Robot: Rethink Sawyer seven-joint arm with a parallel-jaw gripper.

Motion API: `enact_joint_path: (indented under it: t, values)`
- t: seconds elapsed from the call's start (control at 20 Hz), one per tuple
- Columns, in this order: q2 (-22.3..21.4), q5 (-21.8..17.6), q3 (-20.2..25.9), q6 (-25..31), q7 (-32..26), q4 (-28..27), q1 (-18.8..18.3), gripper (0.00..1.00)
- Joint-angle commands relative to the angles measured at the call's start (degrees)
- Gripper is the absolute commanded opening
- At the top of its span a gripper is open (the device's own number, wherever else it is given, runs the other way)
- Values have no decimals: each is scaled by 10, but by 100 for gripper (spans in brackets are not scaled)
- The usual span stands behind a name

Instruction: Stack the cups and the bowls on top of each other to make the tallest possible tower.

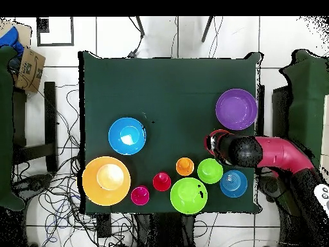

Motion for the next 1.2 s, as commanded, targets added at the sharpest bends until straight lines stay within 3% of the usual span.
enact_joint_path:
  t: [0.05,0.9,1.2]
  values:
    - [48,-61,19,9,-133,-34,31,100]
    - [60,-73,18,3,-113,-39,38,100]
    - [55,-95,10,-12,-104,-39,44,100]
